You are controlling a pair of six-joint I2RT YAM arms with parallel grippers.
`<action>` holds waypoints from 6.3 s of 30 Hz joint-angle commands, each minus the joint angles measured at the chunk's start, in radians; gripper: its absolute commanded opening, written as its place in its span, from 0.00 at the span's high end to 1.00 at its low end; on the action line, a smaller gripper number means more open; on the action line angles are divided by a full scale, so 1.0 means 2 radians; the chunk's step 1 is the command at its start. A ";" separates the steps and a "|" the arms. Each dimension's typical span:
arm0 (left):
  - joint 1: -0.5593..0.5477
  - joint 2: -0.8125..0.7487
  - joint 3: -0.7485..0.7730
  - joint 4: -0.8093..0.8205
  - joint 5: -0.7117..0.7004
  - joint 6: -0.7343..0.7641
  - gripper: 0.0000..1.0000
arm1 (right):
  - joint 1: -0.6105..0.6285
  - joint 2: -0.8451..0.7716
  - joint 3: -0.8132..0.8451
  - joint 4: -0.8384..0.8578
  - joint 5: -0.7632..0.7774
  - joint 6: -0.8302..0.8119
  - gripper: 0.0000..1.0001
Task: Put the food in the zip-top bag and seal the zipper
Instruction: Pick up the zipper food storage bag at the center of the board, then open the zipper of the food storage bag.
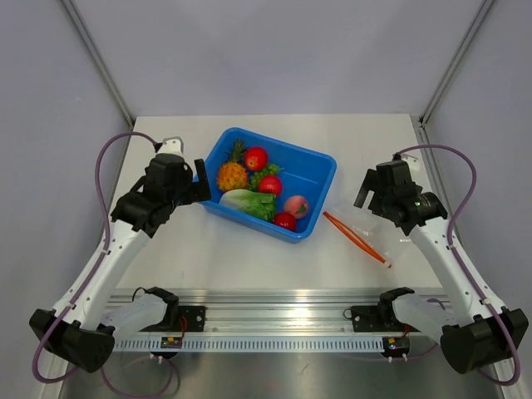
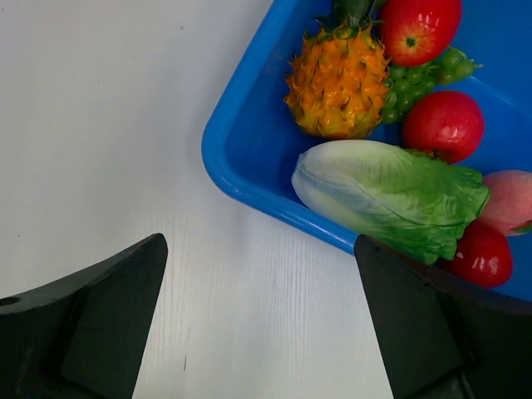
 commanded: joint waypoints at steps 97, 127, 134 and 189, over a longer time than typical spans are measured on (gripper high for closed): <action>-0.001 0.062 0.024 -0.010 0.088 0.035 0.01 | 0.039 0.227 -0.074 0.158 -0.062 -0.366 0.42; -0.080 0.112 0.171 0.077 0.256 -0.035 0.01 | 0.038 0.069 0.156 -0.006 -0.092 -0.070 1.00; -0.190 0.194 0.191 0.145 0.208 -0.060 0.02 | 0.040 0.090 0.166 -0.009 -0.165 -0.017 1.00; -0.265 0.402 0.276 0.174 0.234 -0.142 1.00 | 0.044 0.044 0.081 -0.046 -0.186 0.005 0.43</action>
